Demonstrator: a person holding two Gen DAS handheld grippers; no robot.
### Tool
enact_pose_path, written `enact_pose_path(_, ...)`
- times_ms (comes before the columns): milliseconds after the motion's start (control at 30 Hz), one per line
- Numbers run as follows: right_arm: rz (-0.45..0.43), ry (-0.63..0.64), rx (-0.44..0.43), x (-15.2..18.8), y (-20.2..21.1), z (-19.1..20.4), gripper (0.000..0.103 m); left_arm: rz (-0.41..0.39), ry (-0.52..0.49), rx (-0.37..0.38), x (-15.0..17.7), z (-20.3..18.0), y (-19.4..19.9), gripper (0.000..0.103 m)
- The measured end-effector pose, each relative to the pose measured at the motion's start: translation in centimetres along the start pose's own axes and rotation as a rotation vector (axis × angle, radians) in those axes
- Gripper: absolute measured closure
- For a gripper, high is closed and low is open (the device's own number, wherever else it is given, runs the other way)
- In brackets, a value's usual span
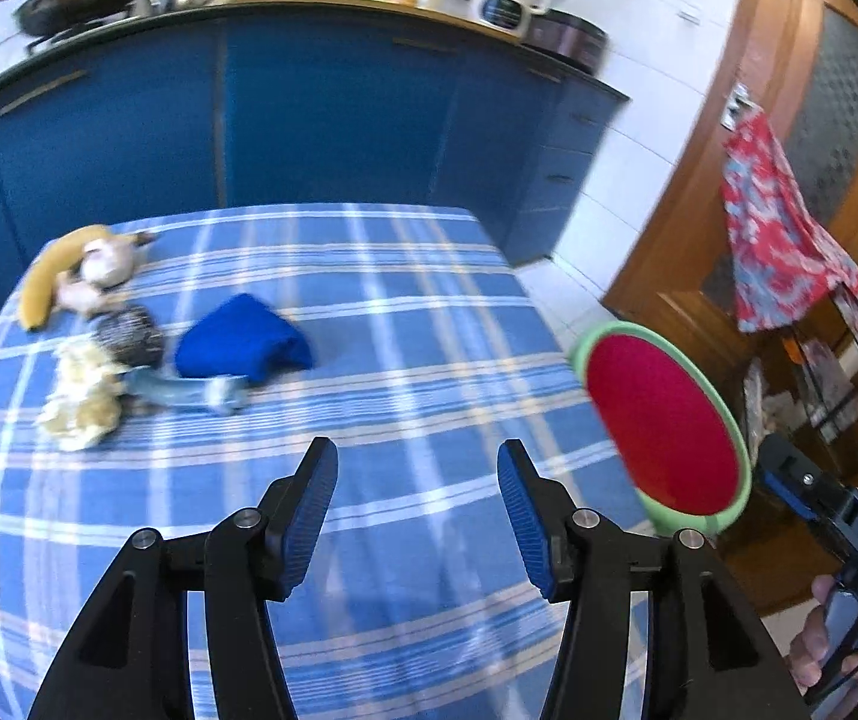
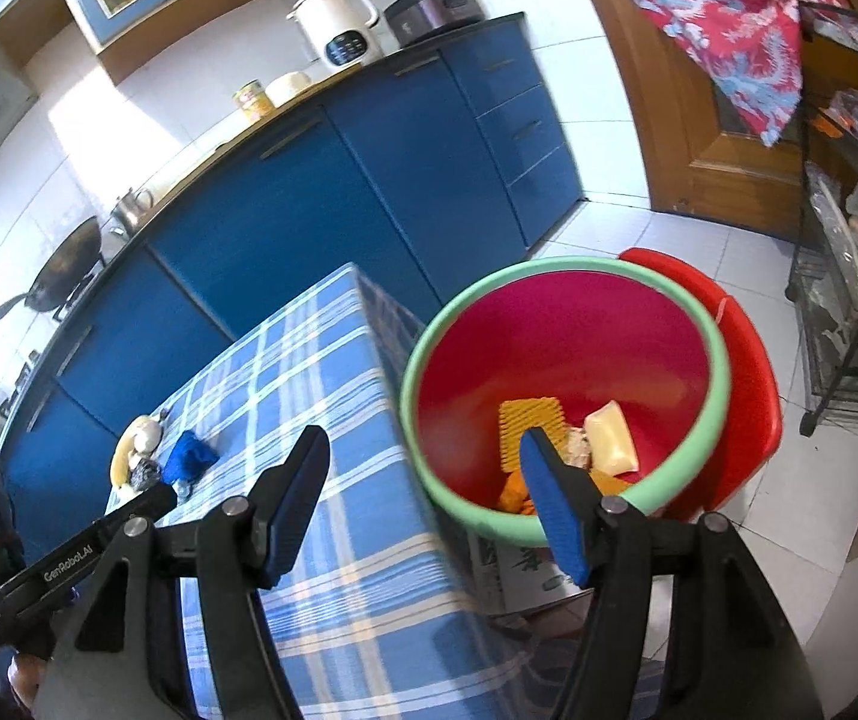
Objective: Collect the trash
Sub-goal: 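Move both tools back over the table toward the tissues and blue cloth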
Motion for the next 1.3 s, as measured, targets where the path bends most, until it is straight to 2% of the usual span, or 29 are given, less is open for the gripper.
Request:
enact_pose_path(367, 0.038, 0.091, -0.033, 1.1, -1.1, 5.8, 0.035, -0.065, 0.092, -0.133, -0.1, 8.3, 3.2, 0.046)
enact_pose_path(533, 0.058, 0.139, -0.051, 1.6, -1.8, 8.9, 0.035, -0.066, 0.107, -0.196, 0.0, 11.9, 3.4, 0.046)
enact_pose_path(600, 0.064, 0.154, -0.057, 1.9, -2.1, 10.1, 0.035, -0.062, 0.122, -0.204, 0.0, 13.1, 3.3, 0.045)
enact_pose_path(700, 0.075, 0.185, -0.069, 2.2, -2.8, 12.1, 0.035, -0.052, 0.135, -0.215, 0.0, 14.8, 2.9, 0.038)
enact_pose_path(967, 0.108, 0.26, -0.082, 3.0, -5.2, 17.1, 0.034, -0.02, 0.148, -0.212, -0.2, 17.1, 0.8, 0.037)
enact_pose_path(1067, 0.12, 0.287, -0.083, 3.3, -6.4, 18.7, 0.027, -0.024, 0.165, -0.204, -0.3, 17.7, 0.2, 0.037)
enact_pose_path(1200, 0.145, 0.323, -0.097, 3.8, -8.4, 21.1, 0.025, -0.052, 0.187, -0.224, -0.4, 18.7, -0.3, 0.037)
enact_pose_path(1300, 0.16, 0.36, -0.1, 4.3, -10.1, 22.9, 0.021, -0.055, 0.225, -0.209, -0.3, 19.7, -0.8, 0.037)
Point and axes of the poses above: each gripper's, at about its wrist camera, not at the fingertips, and y roughly against the way its jaws point, z to its left, x to its underside, the point moved 5 cm from there along -y, roughly the way its jaws point, and after that the axes turned 6 degrees about x, right-handed, at the moved point
